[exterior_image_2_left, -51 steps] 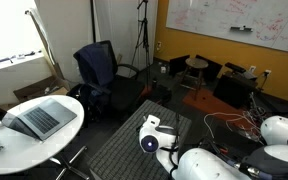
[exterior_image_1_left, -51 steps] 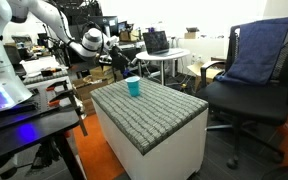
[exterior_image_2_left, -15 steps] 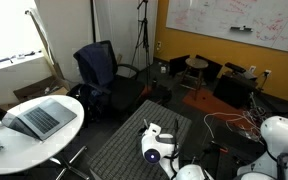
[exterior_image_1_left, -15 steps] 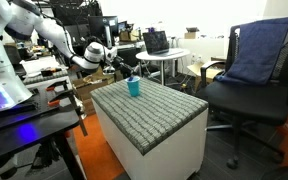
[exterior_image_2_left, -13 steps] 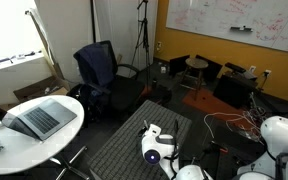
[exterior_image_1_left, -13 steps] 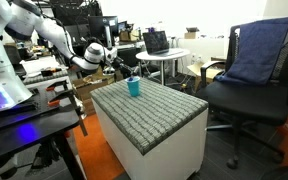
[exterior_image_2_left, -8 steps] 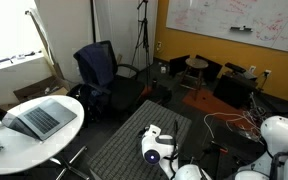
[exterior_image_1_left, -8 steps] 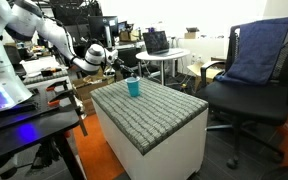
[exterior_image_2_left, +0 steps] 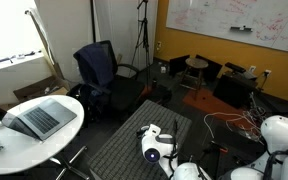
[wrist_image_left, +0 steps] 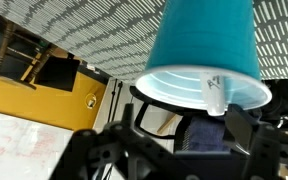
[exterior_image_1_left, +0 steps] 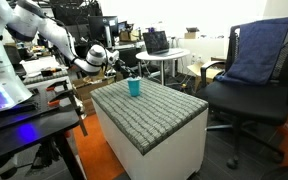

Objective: Put the marker inside the blue cup

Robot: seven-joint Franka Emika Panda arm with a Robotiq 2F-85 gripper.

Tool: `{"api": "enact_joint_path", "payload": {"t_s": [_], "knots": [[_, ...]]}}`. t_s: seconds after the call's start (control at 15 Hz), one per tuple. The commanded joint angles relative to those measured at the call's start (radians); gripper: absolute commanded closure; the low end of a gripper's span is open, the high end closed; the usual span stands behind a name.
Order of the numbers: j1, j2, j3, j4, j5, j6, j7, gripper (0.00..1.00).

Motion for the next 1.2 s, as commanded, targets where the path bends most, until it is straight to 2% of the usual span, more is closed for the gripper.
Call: {"api": "enact_joint_path", "payload": {"t_s": [0.0, 0.53, 1.13], "knots": [[0.002, -0.006, -0.001, -0.009, 0.012, 0.02, 0.0, 0.0], [0.024, -0.077, 0.005, -0.063, 0.002, -0.002, -0.026, 0.0], [0.096, -0.163, -0.019, -0.177, 0.004, 0.02, -0.038, 0.0]]}}
